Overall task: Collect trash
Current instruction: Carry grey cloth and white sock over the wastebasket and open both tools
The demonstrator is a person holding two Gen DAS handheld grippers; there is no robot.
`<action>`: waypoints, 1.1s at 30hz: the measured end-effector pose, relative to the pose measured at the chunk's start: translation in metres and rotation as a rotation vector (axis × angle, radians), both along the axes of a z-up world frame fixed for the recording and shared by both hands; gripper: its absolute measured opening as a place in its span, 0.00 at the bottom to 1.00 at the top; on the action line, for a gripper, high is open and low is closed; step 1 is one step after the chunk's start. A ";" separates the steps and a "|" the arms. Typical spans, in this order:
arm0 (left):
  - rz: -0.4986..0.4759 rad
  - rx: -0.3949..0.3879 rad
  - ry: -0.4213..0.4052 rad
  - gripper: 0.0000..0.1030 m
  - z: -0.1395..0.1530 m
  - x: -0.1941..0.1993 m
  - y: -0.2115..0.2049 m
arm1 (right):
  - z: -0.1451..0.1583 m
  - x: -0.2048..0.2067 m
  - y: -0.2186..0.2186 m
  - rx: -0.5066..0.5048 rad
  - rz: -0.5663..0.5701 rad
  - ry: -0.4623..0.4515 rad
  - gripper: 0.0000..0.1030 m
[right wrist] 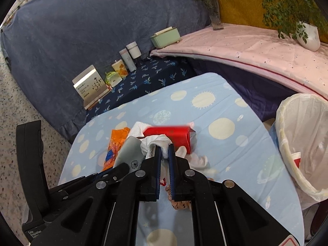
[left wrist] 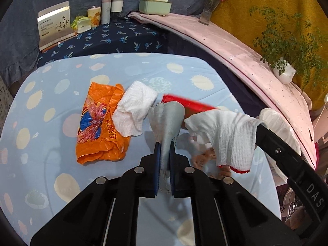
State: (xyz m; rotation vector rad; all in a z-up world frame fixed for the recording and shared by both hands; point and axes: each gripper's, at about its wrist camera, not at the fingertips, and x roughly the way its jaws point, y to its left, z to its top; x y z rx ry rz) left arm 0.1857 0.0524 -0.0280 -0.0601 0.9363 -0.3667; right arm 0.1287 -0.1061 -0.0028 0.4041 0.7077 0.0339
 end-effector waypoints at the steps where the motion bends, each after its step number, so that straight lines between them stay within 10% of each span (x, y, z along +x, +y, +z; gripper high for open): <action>1: -0.005 -0.001 -0.006 0.07 0.004 -0.003 -0.002 | 0.004 -0.003 -0.002 -0.001 -0.003 -0.009 0.07; 33: -0.317 0.016 -0.080 0.07 0.045 -0.092 -0.180 | 0.044 -0.134 -0.161 -0.015 -0.319 -0.116 0.07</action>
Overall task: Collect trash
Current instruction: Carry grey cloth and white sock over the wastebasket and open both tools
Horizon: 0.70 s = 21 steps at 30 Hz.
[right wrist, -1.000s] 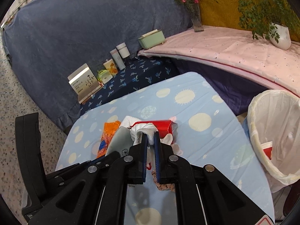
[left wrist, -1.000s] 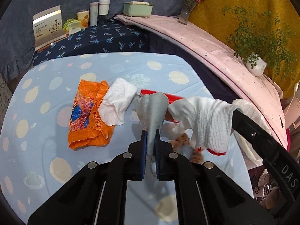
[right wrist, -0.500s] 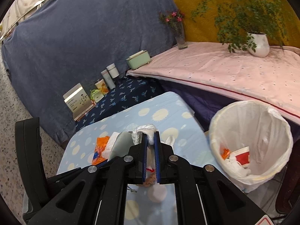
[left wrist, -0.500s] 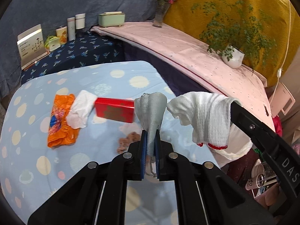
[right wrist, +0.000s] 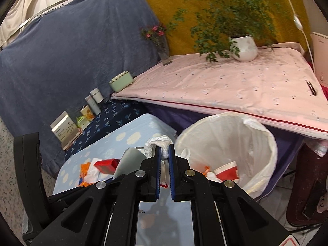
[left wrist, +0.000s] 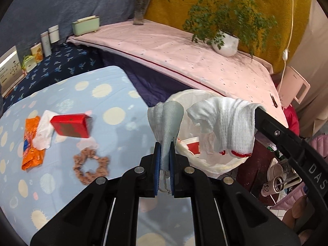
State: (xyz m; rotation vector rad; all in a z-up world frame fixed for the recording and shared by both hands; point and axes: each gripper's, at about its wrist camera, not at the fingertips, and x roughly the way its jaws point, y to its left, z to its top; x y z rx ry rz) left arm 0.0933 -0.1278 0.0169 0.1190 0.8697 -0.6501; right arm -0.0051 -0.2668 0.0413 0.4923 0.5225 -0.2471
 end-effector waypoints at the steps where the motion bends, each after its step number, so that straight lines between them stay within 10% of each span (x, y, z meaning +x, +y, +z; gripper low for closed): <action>1: -0.010 0.003 0.001 0.07 -0.001 -0.001 -0.007 | -0.001 -0.003 -0.005 0.000 -0.010 0.002 0.07; 21: -0.128 0.033 0.049 0.09 -0.021 0.003 -0.096 | -0.034 -0.018 -0.081 0.032 -0.138 0.053 0.07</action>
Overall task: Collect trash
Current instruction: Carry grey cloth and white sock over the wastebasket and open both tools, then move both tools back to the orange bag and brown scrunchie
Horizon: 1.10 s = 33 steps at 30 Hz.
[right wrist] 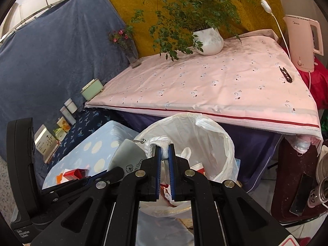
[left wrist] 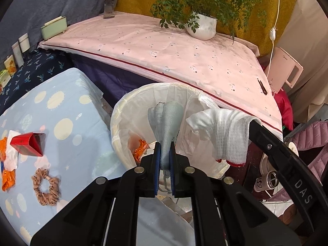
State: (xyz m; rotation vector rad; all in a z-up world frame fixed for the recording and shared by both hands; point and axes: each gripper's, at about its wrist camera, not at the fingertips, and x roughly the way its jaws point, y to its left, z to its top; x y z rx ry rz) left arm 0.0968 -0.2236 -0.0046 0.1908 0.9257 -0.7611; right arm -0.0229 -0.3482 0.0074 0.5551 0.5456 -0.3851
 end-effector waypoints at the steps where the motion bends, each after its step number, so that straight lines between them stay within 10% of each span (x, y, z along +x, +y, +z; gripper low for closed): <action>1: 0.005 0.000 0.005 0.10 -0.002 0.001 -0.001 | -0.002 0.002 -0.001 0.000 0.000 0.003 0.07; 5: 0.041 -0.009 -0.015 0.42 -0.003 0.005 0.000 | -0.006 0.008 -0.004 0.004 -0.007 0.010 0.14; 33: 0.376 -0.003 -0.040 0.66 -0.006 0.045 0.142 | -0.006 0.048 0.090 -0.027 0.140 0.051 0.47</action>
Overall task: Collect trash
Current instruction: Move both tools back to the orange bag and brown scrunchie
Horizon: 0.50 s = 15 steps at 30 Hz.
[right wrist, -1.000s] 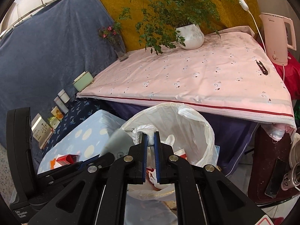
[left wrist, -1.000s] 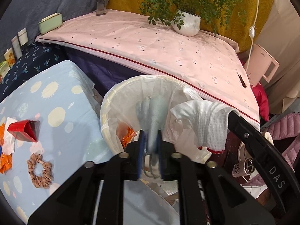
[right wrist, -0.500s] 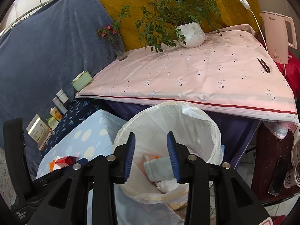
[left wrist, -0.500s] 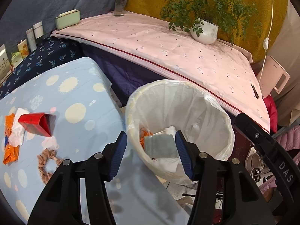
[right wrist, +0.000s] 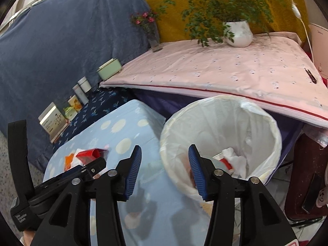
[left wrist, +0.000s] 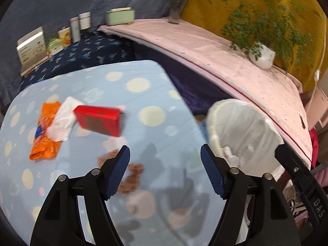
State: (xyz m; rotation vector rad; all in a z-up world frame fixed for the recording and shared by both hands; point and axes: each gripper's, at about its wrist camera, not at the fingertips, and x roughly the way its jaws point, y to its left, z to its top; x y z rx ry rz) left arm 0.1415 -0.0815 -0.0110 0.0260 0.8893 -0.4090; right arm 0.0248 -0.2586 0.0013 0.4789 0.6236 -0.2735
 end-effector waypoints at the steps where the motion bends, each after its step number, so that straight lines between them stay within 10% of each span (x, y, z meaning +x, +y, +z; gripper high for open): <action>1: 0.022 -0.003 0.008 0.66 -0.002 0.003 0.011 | -0.001 0.003 0.006 -0.001 0.011 0.004 0.47; 15: 0.232 0.043 0.029 0.66 -0.027 0.036 0.130 | -0.030 0.048 0.090 -0.005 0.152 0.092 0.47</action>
